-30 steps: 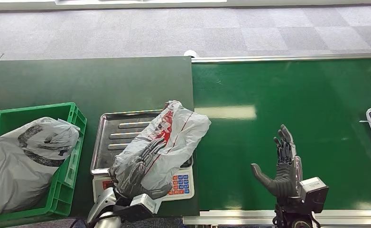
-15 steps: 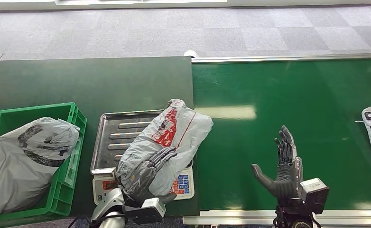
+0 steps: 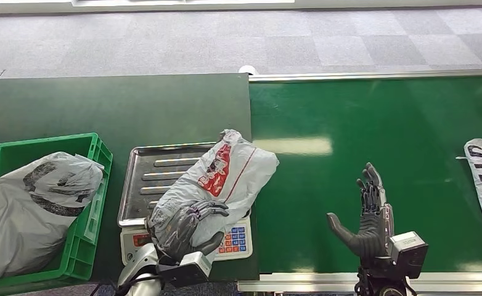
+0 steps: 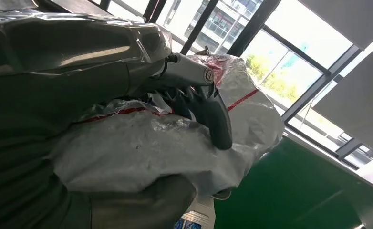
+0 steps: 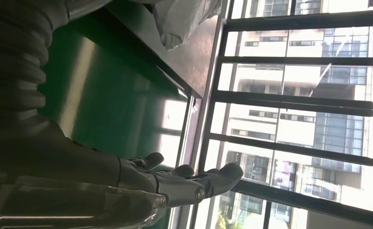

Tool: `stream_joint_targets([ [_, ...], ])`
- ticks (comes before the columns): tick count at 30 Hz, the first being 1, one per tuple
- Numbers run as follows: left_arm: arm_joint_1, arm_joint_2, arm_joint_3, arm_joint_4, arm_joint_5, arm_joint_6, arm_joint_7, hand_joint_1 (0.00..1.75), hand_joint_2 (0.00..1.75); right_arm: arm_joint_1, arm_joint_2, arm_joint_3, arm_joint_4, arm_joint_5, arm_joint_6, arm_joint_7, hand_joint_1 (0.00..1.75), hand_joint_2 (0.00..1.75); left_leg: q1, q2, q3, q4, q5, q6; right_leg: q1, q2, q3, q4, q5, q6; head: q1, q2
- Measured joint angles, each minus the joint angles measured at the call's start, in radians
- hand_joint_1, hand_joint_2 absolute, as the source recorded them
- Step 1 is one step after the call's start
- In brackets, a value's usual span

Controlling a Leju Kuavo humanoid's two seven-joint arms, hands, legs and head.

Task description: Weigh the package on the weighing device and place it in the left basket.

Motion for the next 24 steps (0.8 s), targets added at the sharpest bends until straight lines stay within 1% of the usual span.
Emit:
stream_joint_targets([
  [12,0.002,-0.006,0.012,-0.001,0.019,0.003,0.000,1.75,1.75,0.000,0.001,-0.001,-0.002,0.000,0.003,0.000,0.00,1.75,0.000,0.000,0.000,0.000,0.000,0.000,0.000,0.000,0.000,0.000,0.000,0.000,0.000,0.000],
  [15,0.002,-0.006,0.015,-0.001,0.030,0.017,-0.007,1.75,1.75,0.000,0.001,-0.001,-0.002,0.000,0.003,0.000,0.00,1.75,0.000,0.000,0.000,0.000,0.000,0.000,0.000,0.000,0.000,0.000,0.000,0.000,0.000,0.000],
  [18,0.009,-0.010,0.026,-0.012,0.085,0.060,-0.054,1.75,1.75,0.001,0.001,-0.001,-0.002,-0.002,0.002,0.000,0.00,1.75,0.000,0.000,0.000,0.000,0.000,0.000,0.000,0.000,0.000,0.000,0.000,0.000,0.000,0.000],
  [22,0.024,-0.020,0.059,-0.062,0.220,0.120,-0.142,1.75,1.75,0.002,0.000,-0.001,-0.002,-0.007,-0.003,0.000,0.00,1.75,0.000,0.000,0.000,0.000,0.000,0.000,0.000,0.000,0.000,0.000,0.000,0.000,0.000,0.000],
  [24,0.033,-0.025,0.077,-0.094,0.283,0.155,-0.173,1.75,1.75,0.003,0.000,-0.001,-0.002,-0.009,-0.007,0.000,0.00,1.75,0.000,0.000,0.000,0.000,0.000,0.000,0.000,0.000,0.000,0.000,0.000,0.000,0.000,0.000],
])
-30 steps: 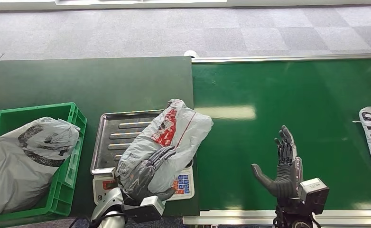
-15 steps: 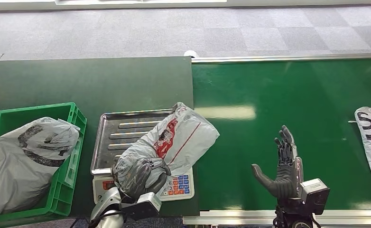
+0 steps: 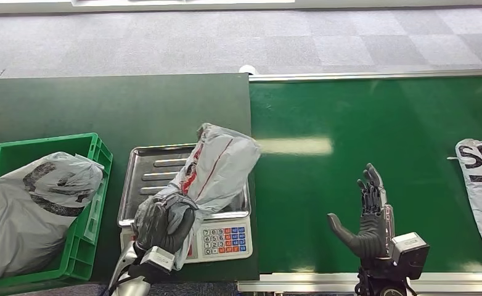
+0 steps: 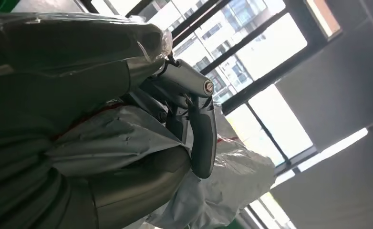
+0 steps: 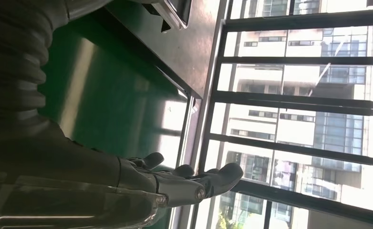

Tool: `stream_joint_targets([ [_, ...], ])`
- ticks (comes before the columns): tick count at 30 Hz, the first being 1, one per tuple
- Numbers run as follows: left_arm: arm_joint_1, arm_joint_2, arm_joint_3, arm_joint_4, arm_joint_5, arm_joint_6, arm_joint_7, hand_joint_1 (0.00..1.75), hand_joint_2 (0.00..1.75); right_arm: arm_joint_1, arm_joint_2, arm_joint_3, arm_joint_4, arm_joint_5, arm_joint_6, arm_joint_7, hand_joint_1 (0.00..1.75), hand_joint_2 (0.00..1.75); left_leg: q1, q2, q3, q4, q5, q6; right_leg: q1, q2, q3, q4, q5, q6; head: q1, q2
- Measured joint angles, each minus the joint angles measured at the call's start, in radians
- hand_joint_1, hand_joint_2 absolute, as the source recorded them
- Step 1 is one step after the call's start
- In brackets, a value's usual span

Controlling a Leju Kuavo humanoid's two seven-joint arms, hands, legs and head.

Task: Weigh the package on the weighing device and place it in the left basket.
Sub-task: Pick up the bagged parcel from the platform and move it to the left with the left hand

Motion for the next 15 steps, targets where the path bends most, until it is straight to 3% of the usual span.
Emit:
stream_joint_targets([
  [9,0.027,0.010,0.003,-0.154,0.256,0.223,-0.022,1.75,1.75,-0.001,0.000,0.000,0.000,-0.010,-0.015,0.000,0.00,1.75,0.000,0.000,0.000,0.000,0.000,0.000,0.000,0.000,0.000,0.000,0.000,0.000,0.000,0.000],
  [15,0.038,0.022,-0.003,-0.268,0.343,0.360,-0.022,1.75,1.75,-0.005,0.000,0.002,0.000,-0.010,-0.021,0.001,0.00,1.75,0.000,0.000,0.000,0.000,0.000,0.000,0.000,0.000,0.000,0.000,0.000,0.000,0.000,0.000],
])
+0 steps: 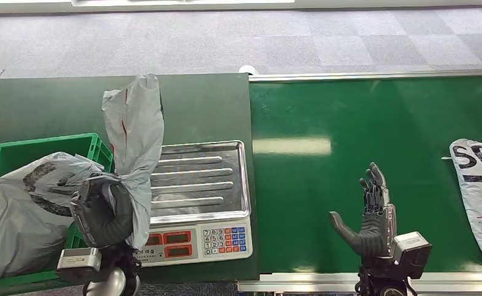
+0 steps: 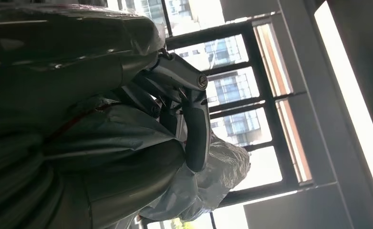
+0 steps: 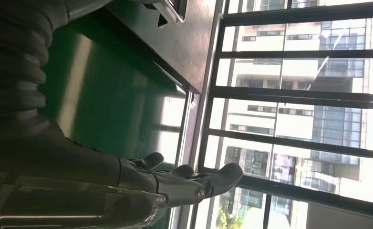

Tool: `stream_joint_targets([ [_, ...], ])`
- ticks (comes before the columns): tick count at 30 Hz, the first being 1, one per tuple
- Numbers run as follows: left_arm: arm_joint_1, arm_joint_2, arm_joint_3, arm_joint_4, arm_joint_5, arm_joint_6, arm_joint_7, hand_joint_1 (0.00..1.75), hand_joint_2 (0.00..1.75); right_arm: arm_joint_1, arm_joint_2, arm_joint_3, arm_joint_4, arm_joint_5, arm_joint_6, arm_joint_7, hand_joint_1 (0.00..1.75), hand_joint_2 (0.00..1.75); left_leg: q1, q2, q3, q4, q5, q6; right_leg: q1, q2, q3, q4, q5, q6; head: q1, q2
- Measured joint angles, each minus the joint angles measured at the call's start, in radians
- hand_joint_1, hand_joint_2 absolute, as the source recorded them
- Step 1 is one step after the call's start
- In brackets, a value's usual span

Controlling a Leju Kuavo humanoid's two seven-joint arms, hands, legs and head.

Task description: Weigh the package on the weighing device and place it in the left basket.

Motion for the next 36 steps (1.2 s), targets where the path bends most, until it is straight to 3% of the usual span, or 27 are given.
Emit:
stream_joint_targets([
  [4,0.014,0.008,0.008,-0.097,0.007,0.105,0.000,1.75,1.75,-0.001,0.000,0.003,0.000,-0.001,-0.005,0.000,0.00,1.75,0.000,0.000,0.000,0.000,0.000,0.000,0.000,0.000,0.000,0.000,0.000,0.000,0.000,0.000],
  [8,0.040,-0.004,0.067,-0.199,-0.031,0.127,0.000,1.75,1.75,0.000,0.001,0.007,0.000,-0.002,-0.007,0.001,0.00,1.75,0.000,0.000,0.000,0.000,0.000,0.000,0.000,0.000,0.000,0.000,0.000,0.000,0.000,0.000],
  [18,0.064,-0.111,0.318,-0.350,-0.065,0.127,0.000,1.75,1.75,0.000,0.005,0.017,0.003,-0.004,-0.023,0.005,0.00,1.75,0.000,0.000,0.000,0.000,0.000,0.000,0.000,0.000,0.000,0.000,0.000,0.000,0.000,0.000],
  [22,0.064,-0.151,0.390,-0.351,-0.067,0.127,0.000,1.75,0.00,0.003,0.008,0.019,0.003,-0.004,-0.027,0.006,0.00,1.75,0.000,0.000,0.000,0.000,0.000,0.000,0.000,0.000,0.000,0.000,0.000,0.000,0.000,0.000],
  [30,0.060,-0.213,0.492,-0.285,-0.127,0.127,0.000,1.75,0.00,0.018,0.026,0.018,0.003,0.023,-0.038,0.017,0.00,1.75,0.000,0.000,0.000,0.000,0.000,0.000,0.000,0.000,0.000,0.000,0.000,0.000,0.000,0.000],
  [36,0.049,-0.237,0.550,-0.164,-0.210,0.127,0.000,1.75,0.00,0.026,0.037,0.016,-0.002,0.031,-0.037,0.016,0.00,1.75,0.000,0.000,0.000,0.000,0.000,0.000,0.000,0.000,0.000,0.000,0.000,0.000,0.000,0.000],
])
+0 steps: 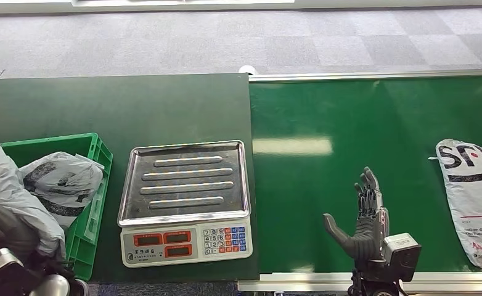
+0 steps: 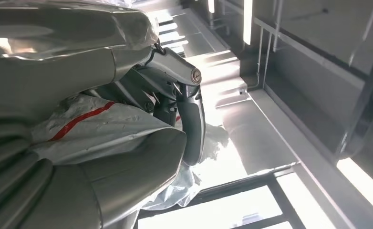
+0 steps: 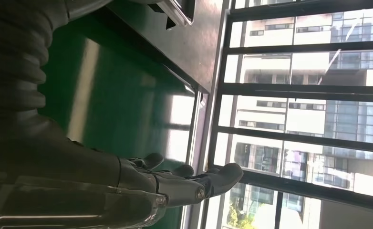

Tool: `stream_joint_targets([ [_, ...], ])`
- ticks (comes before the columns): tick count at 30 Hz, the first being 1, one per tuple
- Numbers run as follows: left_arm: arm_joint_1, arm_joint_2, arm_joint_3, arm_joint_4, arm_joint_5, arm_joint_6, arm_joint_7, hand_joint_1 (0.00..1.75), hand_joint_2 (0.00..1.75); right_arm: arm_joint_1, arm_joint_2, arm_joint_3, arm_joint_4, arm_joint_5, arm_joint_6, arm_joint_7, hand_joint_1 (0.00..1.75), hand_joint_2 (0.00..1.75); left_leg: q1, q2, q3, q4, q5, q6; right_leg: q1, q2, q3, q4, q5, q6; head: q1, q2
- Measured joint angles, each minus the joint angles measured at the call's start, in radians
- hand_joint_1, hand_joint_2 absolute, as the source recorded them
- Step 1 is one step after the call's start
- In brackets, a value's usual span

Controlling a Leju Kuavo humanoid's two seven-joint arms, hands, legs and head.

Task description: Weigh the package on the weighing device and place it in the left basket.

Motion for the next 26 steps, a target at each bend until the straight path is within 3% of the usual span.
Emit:
stream_joint_targets([
  [5,-0.036,-0.009,0.111,0.128,-0.304,0.000,0.017,1.75,0.00,0.009,0.007,-0.006,-0.008,0.011,0.002,0.000,0.00,1.75,0.000,0.000,0.000,0.000,0.000,0.000,0.000,0.000,0.000,0.000,0.000,0.000,0.000,0.000],
  [8,-0.053,-0.012,0.172,0.172,-0.367,0.001,0.032,1.65,0.00,0.010,0.011,-0.009,-0.010,0.015,0.004,0.000,0.00,1.75,0.000,0.001,0.000,0.000,0.000,0.000,0.000,0.000,0.000,0.000,0.000,0.000,0.000,0.000],
  [10,-0.061,-0.014,0.204,0.187,-0.380,0.002,0.034,1.34,0.00,0.009,0.012,-0.010,-0.010,0.017,0.008,0.001,0.00,1.75,0.000,0.000,0.000,0.000,0.000,0.000,0.000,0.000,0.000,0.000,0.000,0.000,0.000,0.000],
  [12,-0.071,-0.014,0.236,0.194,-0.387,0.002,0.030,0.65,0.00,0.008,0.013,-0.011,-0.010,0.020,0.011,0.002,0.00,1.75,0.000,0.000,0.000,0.000,0.000,0.000,0.000,0.000,0.000,0.000,0.000,0.000,0.000,0.000],
  [14,-0.080,-0.015,0.266,0.198,-0.386,0.002,0.019,0.11,0.00,0.007,0.015,-0.011,-0.010,0.021,0.012,0.002,0.00,1.75,0.000,0.000,0.000,0.000,0.000,0.000,0.000,0.000,0.000,0.000,0.000,0.000,0.000,0.000],
  [15,-0.083,-0.015,0.279,0.200,-0.385,0.002,0.013,0.03,0.00,0.007,0.015,-0.011,-0.010,0.021,0.012,0.002,0.00,1.75,0.000,0.000,0.000,0.000,0.000,0.000,0.000,0.000,0.000,0.000,0.000,0.000,0.000,0.000],
  [26,-0.116,-0.015,0.360,0.189,-0.381,0.002,0.001,0.00,0.00,-0.005,0.018,-0.011,-0.009,0.021,0.015,0.003,0.00,1.75,0.000,0.000,0.000,0.000,0.000,0.000,0.000,0.000,0.000,0.000,0.000,0.000,0.000,0.000],
])
